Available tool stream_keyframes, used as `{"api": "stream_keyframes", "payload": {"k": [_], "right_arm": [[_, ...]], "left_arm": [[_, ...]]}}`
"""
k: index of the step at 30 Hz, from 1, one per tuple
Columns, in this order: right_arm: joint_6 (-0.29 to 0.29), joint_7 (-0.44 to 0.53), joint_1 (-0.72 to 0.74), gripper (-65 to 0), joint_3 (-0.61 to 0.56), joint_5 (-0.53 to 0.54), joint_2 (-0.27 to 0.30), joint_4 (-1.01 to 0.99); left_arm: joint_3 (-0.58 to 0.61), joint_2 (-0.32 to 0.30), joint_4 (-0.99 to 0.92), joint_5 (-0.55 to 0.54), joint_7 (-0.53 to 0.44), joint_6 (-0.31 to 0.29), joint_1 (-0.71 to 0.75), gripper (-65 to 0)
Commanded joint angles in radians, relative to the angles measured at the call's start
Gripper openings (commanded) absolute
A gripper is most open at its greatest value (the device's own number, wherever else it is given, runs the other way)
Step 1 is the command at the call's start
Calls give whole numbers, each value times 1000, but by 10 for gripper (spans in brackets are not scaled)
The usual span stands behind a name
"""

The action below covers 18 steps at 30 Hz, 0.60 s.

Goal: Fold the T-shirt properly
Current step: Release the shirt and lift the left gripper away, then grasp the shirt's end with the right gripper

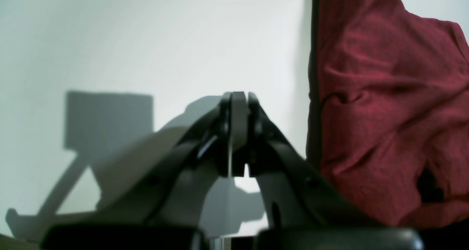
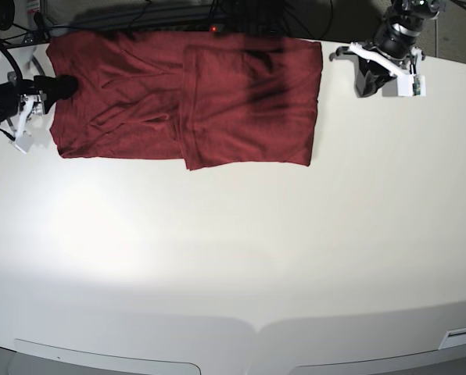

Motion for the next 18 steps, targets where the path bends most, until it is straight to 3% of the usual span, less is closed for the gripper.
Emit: {"api": "stream_keyframes", "payload": {"k": [1, 14, 18], "right_arm": [[4, 13, -6, -199, -14, -66, 8, -3], [4, 61, -6, -199, -51, 108, 8, -3], [4, 58, -6, -199, -51, 111, 2, -3]], "left_arm": [[-2, -3, 19, -11, -23, -5, 2, -650], [-2, -3, 19, -11, -23, -5, 3, -650], [-2, -3, 19, -11, -23, -5, 3, -650]]}}
